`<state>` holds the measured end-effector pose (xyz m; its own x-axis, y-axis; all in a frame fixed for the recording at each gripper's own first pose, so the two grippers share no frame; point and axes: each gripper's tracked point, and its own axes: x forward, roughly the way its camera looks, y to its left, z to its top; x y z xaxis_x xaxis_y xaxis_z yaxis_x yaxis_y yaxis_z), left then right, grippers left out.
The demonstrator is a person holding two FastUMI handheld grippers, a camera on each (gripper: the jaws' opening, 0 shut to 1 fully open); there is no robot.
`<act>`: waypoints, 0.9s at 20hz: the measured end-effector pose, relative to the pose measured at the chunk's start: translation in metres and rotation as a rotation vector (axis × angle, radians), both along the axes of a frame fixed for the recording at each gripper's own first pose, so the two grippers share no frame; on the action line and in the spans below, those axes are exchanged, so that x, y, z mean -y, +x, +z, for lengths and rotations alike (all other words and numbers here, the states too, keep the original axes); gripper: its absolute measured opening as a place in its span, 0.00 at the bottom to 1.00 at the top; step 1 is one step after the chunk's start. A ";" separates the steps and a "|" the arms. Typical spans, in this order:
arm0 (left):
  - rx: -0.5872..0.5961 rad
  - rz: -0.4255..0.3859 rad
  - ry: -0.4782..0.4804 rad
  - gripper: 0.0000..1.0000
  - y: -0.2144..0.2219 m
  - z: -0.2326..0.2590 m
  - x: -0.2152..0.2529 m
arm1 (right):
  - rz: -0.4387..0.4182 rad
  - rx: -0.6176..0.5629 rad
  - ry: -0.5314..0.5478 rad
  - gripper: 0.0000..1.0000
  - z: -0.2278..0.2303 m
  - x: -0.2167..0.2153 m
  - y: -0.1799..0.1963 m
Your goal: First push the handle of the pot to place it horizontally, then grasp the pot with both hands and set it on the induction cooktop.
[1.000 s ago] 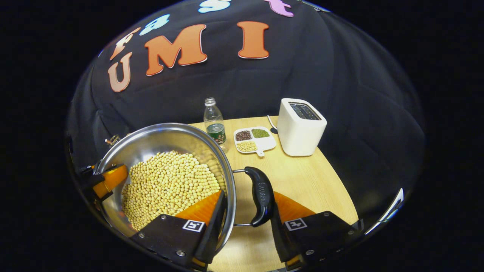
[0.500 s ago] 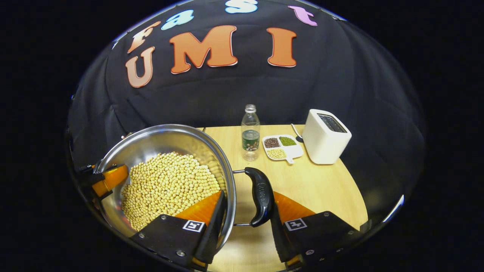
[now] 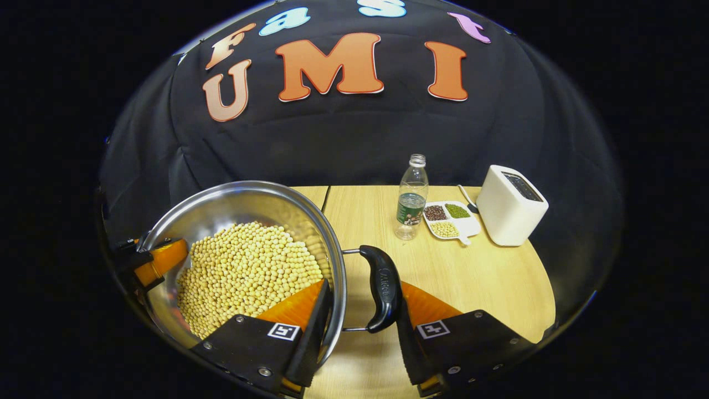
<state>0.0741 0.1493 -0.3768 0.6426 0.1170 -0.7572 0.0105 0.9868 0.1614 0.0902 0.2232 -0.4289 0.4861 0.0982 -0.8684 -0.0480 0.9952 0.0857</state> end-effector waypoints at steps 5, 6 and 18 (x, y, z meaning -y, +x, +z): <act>0.015 0.023 -0.001 0.77 0.013 -0.007 -0.024 | 0.007 0.001 0.002 0.63 -0.011 -0.022 0.012; 0.017 0.020 0.003 0.77 0.015 -0.011 -0.027 | 0.004 -0.003 0.005 0.63 -0.015 -0.025 0.014; -0.023 0.036 -0.036 0.78 0.025 -0.073 -0.057 | 0.052 -0.045 -0.034 0.63 -0.061 -0.054 0.016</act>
<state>0.0991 0.2059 -0.4496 0.6207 0.1118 -0.7761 -0.0215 0.9918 0.1257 0.1065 0.2768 -0.4897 0.4414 0.0921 -0.8926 -0.0966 0.9938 0.0547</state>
